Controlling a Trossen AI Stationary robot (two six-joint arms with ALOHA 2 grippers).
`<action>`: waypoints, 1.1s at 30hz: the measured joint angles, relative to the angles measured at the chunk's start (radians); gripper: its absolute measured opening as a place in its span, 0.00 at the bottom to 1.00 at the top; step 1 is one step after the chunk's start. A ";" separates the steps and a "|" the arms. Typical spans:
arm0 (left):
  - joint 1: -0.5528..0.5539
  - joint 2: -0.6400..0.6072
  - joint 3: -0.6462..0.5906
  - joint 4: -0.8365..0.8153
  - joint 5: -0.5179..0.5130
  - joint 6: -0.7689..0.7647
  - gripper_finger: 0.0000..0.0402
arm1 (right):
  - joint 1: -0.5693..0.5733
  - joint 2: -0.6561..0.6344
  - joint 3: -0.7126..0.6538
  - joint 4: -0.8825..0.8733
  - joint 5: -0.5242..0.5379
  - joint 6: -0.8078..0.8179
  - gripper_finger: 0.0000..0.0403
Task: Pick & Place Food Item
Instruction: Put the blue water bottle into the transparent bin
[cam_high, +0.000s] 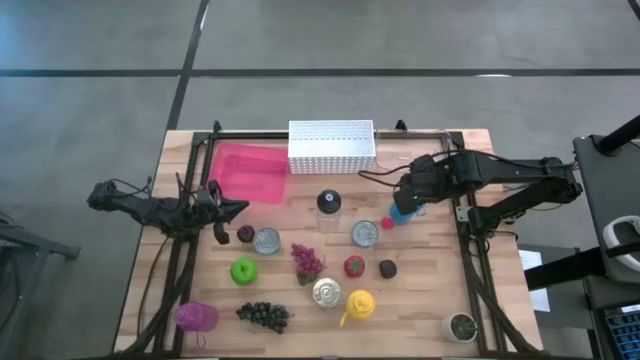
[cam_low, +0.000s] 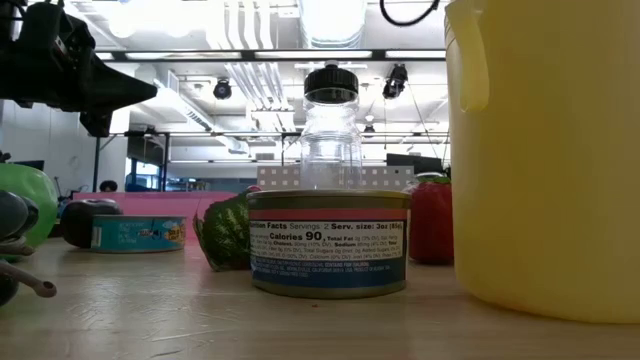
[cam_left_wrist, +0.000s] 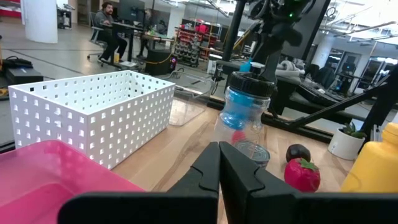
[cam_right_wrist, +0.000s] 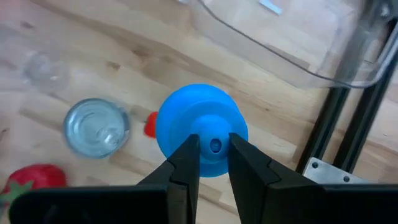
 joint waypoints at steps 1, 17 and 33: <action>0.000 0.000 0.000 0.000 0.000 0.000 0.02 | 0.000 -0.001 0.010 -0.003 -0.002 -0.007 0.16; 0.000 0.000 0.000 0.000 0.000 0.000 0.01 | -0.033 -0.005 0.179 -0.054 -0.036 -0.056 0.16; 0.000 0.000 0.000 0.000 0.000 0.000 0.01 | -0.214 0.002 0.397 -0.063 0.001 -0.191 0.16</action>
